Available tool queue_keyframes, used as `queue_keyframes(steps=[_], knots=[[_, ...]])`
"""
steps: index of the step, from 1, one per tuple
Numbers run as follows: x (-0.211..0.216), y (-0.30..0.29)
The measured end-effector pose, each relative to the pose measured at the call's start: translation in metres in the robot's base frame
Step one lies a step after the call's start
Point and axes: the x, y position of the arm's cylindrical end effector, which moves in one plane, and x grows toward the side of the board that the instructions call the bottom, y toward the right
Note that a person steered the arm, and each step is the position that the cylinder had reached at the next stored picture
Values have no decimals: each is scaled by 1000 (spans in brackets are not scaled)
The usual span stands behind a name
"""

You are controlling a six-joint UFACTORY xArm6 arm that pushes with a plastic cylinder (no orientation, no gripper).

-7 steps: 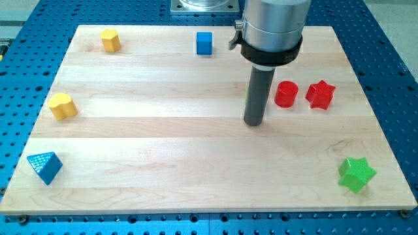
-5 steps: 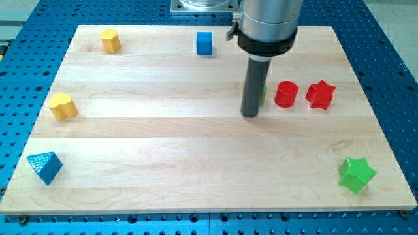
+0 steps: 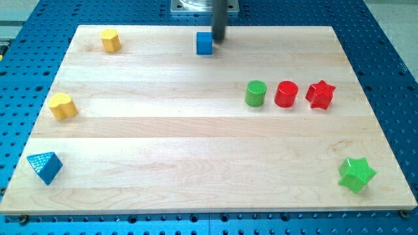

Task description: Adjust the blue cube to the left of the green circle

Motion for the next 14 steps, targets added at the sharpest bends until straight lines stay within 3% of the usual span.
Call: queue_keyframes(steps=[1, 2, 3, 4, 5, 6, 7, 9, 11, 12, 13, 14], knots=[[59, -1], [47, -29], [112, -9], [124, -3], [102, -40], [125, -83], [139, -40], [146, -53], [174, -22], [174, -20], [144, -32], [151, -22]])
